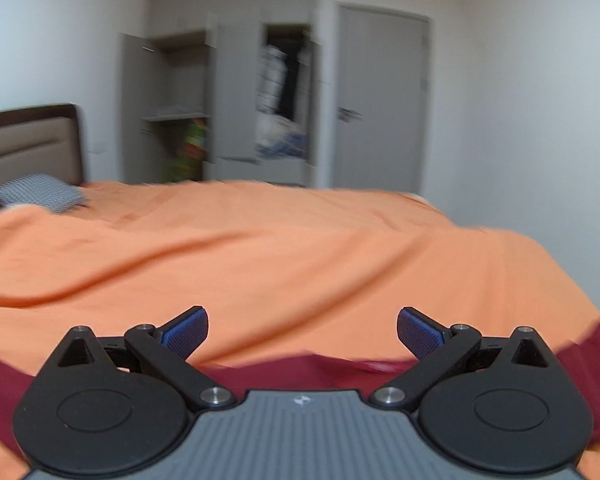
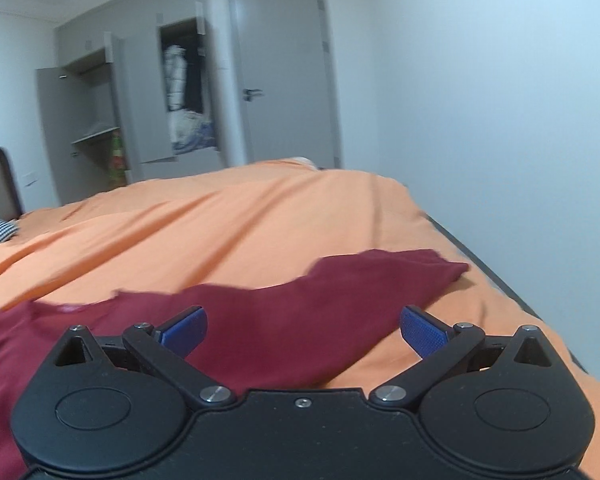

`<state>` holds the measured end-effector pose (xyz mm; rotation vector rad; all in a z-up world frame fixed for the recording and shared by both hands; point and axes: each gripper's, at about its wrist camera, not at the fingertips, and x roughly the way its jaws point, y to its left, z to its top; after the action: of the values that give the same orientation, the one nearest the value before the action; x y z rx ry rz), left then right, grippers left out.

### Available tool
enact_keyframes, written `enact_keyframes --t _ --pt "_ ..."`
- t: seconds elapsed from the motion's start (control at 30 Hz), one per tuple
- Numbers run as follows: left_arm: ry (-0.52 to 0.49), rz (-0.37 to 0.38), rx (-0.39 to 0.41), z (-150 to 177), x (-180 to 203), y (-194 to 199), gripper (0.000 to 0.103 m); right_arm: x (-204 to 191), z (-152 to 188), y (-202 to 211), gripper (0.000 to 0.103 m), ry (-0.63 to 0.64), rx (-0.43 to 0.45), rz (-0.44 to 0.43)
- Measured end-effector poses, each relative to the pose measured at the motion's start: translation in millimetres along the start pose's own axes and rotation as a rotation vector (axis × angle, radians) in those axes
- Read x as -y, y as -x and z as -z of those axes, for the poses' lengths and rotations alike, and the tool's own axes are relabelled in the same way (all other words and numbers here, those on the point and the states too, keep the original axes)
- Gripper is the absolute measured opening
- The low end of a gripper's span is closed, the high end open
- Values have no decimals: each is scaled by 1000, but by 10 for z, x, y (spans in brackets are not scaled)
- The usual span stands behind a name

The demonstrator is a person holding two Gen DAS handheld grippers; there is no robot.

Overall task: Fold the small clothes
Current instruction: 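Grasp the maroon shirt's sleeve cuff with the right gripper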

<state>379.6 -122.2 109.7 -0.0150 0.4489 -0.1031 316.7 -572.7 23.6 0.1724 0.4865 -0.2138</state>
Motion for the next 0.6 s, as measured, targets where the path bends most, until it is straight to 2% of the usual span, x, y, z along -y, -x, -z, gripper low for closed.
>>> enact_keyframes --t 0.1,0.23,0.37,0.4,0.53,0.6 --pt "-17 68 -32 167 323 -226 103 297 -73 -359 103 -47 -19 25" --pt "-24 113 -75 446 701 -514 103 704 -110 -807 102 -155 -60 39" --pt "-51 80 -139 754 930 -753 103 1049 -116 -1137 98 -308 -71 79" --pt "-56 68 -158 787 964 -807 103 1126 -122 -1213 95 -350 -75 85" --pt "-48 43 -205 886 954 -911 103 1311 -185 -1481 90 -447 -91 102" --pt "-35 41 -227 855 928 -989 103 1361 -218 -1637 80 -459 -108 128"
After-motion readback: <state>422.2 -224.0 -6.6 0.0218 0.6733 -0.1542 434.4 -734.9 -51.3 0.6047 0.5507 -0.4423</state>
